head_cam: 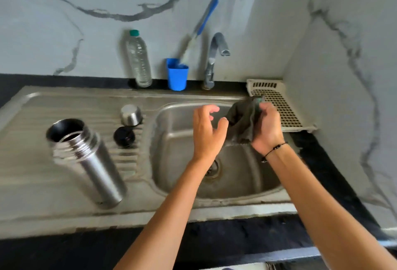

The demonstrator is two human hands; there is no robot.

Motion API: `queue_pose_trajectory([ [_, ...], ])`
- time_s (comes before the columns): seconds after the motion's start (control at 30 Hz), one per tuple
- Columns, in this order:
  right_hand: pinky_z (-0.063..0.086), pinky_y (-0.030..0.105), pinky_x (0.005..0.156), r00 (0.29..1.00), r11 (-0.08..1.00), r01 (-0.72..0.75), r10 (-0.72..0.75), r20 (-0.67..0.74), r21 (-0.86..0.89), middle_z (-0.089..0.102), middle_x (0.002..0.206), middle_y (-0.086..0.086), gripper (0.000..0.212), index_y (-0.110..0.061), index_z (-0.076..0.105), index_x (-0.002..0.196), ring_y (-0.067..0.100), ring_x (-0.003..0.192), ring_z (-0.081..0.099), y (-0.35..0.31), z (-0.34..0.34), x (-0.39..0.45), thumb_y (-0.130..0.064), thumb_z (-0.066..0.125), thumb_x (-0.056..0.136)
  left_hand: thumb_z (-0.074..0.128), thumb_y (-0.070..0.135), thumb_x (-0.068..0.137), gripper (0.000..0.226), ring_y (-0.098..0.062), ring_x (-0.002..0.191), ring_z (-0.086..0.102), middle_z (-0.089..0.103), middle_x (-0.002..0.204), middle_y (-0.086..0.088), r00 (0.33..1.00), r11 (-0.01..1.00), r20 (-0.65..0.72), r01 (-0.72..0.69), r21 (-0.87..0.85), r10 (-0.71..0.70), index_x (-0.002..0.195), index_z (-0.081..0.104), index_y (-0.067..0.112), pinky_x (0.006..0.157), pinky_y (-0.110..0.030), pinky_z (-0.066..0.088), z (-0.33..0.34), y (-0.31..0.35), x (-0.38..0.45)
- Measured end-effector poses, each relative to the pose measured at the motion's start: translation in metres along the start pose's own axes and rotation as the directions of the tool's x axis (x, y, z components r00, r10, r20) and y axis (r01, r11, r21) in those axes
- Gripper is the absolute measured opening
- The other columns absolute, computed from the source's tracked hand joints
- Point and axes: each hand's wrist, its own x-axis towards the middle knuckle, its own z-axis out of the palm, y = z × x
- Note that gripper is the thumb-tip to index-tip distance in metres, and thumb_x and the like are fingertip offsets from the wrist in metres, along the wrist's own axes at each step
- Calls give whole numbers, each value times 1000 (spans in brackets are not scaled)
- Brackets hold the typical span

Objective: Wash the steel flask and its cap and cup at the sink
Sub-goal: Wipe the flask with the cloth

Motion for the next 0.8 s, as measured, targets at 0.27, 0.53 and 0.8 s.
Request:
queue_pose_trajectory([
  [0.27, 51, 46, 85, 934, 840, 123, -277, -224, -528, 58, 99, 12, 38, -5, 41, 125, 29, 96, 58, -84, -63, 112, 7, 41, 89, 59, 6, 85, 14, -8, 76, 49, 46, 107, -4, 955, 996, 283, 86, 12, -86, 98, 55, 12, 68, -4, 37, 95, 9, 63],
  [0.53, 47, 42, 87, 893, 103, 44, -449, -7, -994, 61, 115, 20, 48, -12, 34, 141, 37, 104, 58, -85, -109, 217, -6, 46, 94, 58, 13, 90, 13, -6, 87, 49, 43, 109, 2, 914, 973, 358, 129, 189, -191, 102, 54, 15, 75, -10, 36, 150, -20, 102],
  [0.8, 24, 70, 102, 983, -400, -97, -181, -25, -911, 50, 132, 14, 44, -16, 39, 136, 39, 127, 36, -54, -118, 263, -31, 48, 96, 59, 11, 89, 18, -6, 84, 50, 47, 111, -1, 906, 942, 322, 183, 282, -273, 107, 57, 10, 75, -10, 38, 174, -54, 110],
])
